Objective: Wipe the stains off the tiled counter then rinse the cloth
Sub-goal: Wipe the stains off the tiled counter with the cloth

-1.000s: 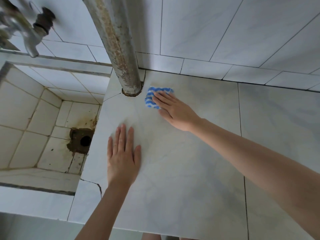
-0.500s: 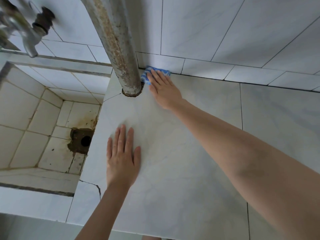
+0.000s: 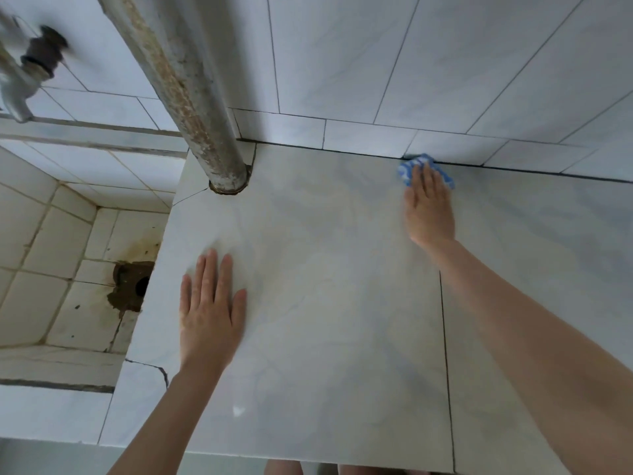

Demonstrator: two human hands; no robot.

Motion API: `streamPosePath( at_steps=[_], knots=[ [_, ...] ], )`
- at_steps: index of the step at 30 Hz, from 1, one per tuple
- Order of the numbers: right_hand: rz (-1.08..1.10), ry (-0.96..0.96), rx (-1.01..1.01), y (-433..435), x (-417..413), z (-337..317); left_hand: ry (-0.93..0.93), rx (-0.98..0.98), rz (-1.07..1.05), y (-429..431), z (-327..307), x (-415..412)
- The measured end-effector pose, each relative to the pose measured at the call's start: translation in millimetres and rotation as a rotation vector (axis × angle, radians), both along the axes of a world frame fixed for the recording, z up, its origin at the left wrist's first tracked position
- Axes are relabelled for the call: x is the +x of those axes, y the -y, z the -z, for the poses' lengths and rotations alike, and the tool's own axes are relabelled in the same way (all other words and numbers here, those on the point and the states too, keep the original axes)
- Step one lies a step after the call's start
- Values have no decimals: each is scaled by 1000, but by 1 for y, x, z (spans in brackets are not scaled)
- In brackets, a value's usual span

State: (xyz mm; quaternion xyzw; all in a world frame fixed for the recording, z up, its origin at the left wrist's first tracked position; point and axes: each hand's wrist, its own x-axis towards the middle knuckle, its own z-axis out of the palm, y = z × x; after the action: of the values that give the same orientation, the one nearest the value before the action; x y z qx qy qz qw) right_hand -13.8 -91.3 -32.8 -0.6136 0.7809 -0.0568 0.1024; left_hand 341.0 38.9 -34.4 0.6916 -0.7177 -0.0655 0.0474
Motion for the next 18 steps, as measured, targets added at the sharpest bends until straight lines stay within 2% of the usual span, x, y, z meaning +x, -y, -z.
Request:
streamPosePath(
  at_steps=[3,7,11,15,18],
  knots=[
    [107,-5,17,-22,-30,1,-11,-6,5,0,0,0],
    [133,27,0,-34,-20,6,-35,-22,4,0,1,-1],
    [-187,65,-112,-53,50,11,-75,-39,-13,-7,2,-4],
    [-483,192,-158,-107,148,10,-84,-39,-10,-21,2,-8],
    [-617,212,-198,-142,170,4,-71,-18,-4,-31,1,-10]
  ],
)
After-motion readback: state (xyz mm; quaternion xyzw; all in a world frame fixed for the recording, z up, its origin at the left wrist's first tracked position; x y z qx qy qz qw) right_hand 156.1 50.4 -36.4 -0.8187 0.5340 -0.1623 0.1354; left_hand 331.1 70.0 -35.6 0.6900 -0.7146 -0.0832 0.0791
